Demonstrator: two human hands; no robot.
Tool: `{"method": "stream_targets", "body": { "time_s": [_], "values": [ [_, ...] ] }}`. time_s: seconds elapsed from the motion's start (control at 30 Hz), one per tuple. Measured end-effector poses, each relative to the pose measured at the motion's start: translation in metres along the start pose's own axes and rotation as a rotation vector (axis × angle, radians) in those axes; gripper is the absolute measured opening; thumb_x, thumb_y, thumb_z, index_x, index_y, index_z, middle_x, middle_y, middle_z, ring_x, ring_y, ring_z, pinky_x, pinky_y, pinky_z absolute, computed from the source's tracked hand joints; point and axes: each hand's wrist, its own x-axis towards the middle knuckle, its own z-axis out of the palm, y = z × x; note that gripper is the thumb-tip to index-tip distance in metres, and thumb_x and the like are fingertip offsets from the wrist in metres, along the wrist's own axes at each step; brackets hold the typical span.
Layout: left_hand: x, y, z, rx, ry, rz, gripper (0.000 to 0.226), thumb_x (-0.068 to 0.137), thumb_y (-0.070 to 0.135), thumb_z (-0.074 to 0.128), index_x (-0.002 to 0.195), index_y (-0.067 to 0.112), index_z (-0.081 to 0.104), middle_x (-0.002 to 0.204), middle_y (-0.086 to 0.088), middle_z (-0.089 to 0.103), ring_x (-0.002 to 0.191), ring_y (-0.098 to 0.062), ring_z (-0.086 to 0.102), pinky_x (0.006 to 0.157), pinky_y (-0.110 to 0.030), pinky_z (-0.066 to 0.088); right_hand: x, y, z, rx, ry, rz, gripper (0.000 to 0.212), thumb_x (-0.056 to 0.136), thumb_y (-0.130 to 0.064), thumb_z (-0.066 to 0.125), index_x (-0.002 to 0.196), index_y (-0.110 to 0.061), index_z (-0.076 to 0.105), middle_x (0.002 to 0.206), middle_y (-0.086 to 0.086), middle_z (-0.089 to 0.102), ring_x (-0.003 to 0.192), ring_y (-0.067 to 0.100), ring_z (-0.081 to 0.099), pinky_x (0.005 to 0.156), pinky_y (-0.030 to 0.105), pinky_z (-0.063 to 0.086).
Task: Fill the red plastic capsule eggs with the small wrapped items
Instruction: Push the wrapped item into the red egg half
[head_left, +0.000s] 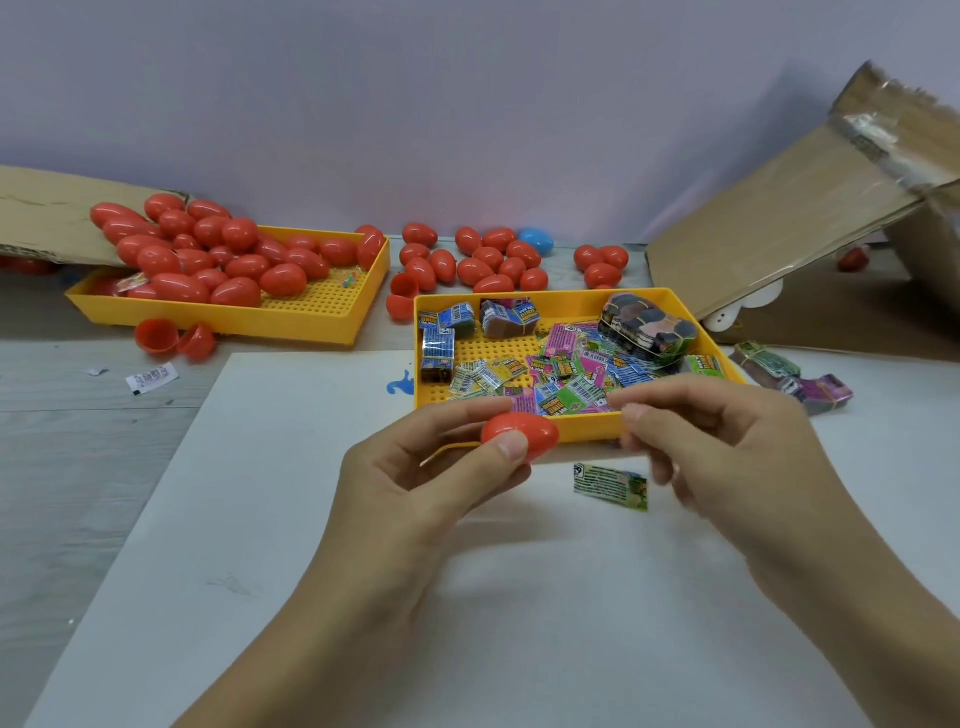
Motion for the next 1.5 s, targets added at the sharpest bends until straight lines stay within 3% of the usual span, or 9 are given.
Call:
{"method": "stream_targets", "body": {
  "time_s": [0.1,0.3,0.4,0.6,0.97,1.13,1.3,1.4,1.5],
  "values": [
    [0.001,-0.002,0.000,-0.006,0.004,0.012,0.040,0.059,0.032,0.083,0.098,0.020,0.080,0.099,-0.008,0.077,0.092,-0.023,0.075,0.080,-0.029,0.060,0.005,0.005,-0.008,-0.424,-0.021,-0.015,0.025,0.083,-0.013,0.067,0.072,-0.035,0.073,0.068,-0.019,0.067,0.061,0.004,0.058,0.054,0.013,0.043],
    [0.001,-0.004,-0.002,-0.024,-0.033,0.035,0.038,0.061,0.028,0.082,0.098,0.020,0.080,0.099,-0.006,0.077,0.096,-0.022,0.074,0.083,-0.030,0.059,0.001,0.012,-0.005,-0.724,-0.197,0.023,0.011,0.084,-0.030,0.068,0.083,-0.042,0.066,0.062,-0.030,0.056,0.062,0.001,0.053,0.054,0.024,0.038],
    [-0.001,-0.005,-0.001,0.002,-0.030,0.044,0.036,0.064,0.029,0.080,0.098,0.019,0.079,0.097,-0.007,0.077,0.087,-0.024,0.075,0.077,-0.030,0.060,0.001,0.010,-0.006,-0.762,-0.217,0.041,0.008,0.083,-0.042,0.071,0.090,-0.040,0.067,0.061,-0.035,0.053,0.059,0.004,0.051,0.054,0.027,0.038],
    [-0.004,-0.008,0.004,0.037,-0.068,0.073,0.030,0.074,0.030,0.072,0.102,0.020,0.078,0.096,-0.010,0.075,0.083,-0.028,0.073,0.064,-0.030,0.058,0.001,0.009,-0.006,-0.677,-0.223,0.069,0.017,0.082,-0.030,0.074,0.069,-0.029,0.064,0.049,-0.016,0.050,0.057,0.001,0.049,0.055,0.028,0.039],
    [-0.003,-0.009,0.005,0.173,-0.044,0.130,0.024,0.073,0.027,0.077,0.097,0.025,0.078,0.092,-0.005,0.077,0.077,-0.025,0.075,0.073,-0.030,0.061,-0.003,0.009,-0.004,-0.788,-0.245,0.059,0.016,0.088,-0.044,0.064,0.086,-0.035,0.051,0.087,-0.014,0.050,0.082,0.002,0.050,0.073,0.029,0.045],
    [-0.006,-0.013,0.008,0.285,-0.084,0.176,0.018,0.083,0.027,0.069,0.097,0.032,0.078,0.095,-0.002,0.075,0.089,-0.020,0.075,0.079,-0.022,0.057,0.000,0.011,-0.005,-0.750,-0.294,0.119,0.019,0.091,-0.036,0.065,0.078,-0.025,0.058,0.069,-0.005,0.058,0.062,0.005,0.050,0.057,0.025,0.039],
    [-0.005,-0.012,0.005,0.293,-0.117,0.161,0.019,0.080,0.039,0.060,0.088,0.027,0.072,0.090,-0.010,0.070,0.073,-0.021,0.071,0.071,-0.035,0.059,-0.007,0.001,-0.001,-0.396,-0.224,-0.110,0.016,0.083,-0.038,0.069,0.075,-0.027,0.060,0.085,-0.010,0.062,0.085,-0.001,0.055,0.064,0.011,0.038],
    [-0.003,-0.011,0.003,0.248,-0.128,0.139,0.023,0.083,0.017,0.049,0.076,0.023,0.070,0.085,0.000,0.066,0.071,-0.017,0.058,0.061,-0.028,0.048,-0.014,-0.009,0.008,0.063,-0.346,-0.069,0.014,0.076,-0.026,0.076,0.081,-0.025,0.063,0.078,-0.006,0.068,0.074,0.012,0.064,0.067,0.028,0.049],
    [-0.003,-0.009,0.004,0.229,-0.184,0.101,0.020,0.078,0.032,0.052,0.076,0.021,0.069,0.079,0.000,0.059,0.069,-0.015,0.050,0.056,-0.022,0.042,-0.017,-0.006,0.015,0.182,-0.380,-0.021,0.023,0.074,-0.016,0.078,0.092,-0.024,0.065,0.078,0.001,0.074,0.075,0.027,0.068,0.073,0.047,0.051]
  ]
}}
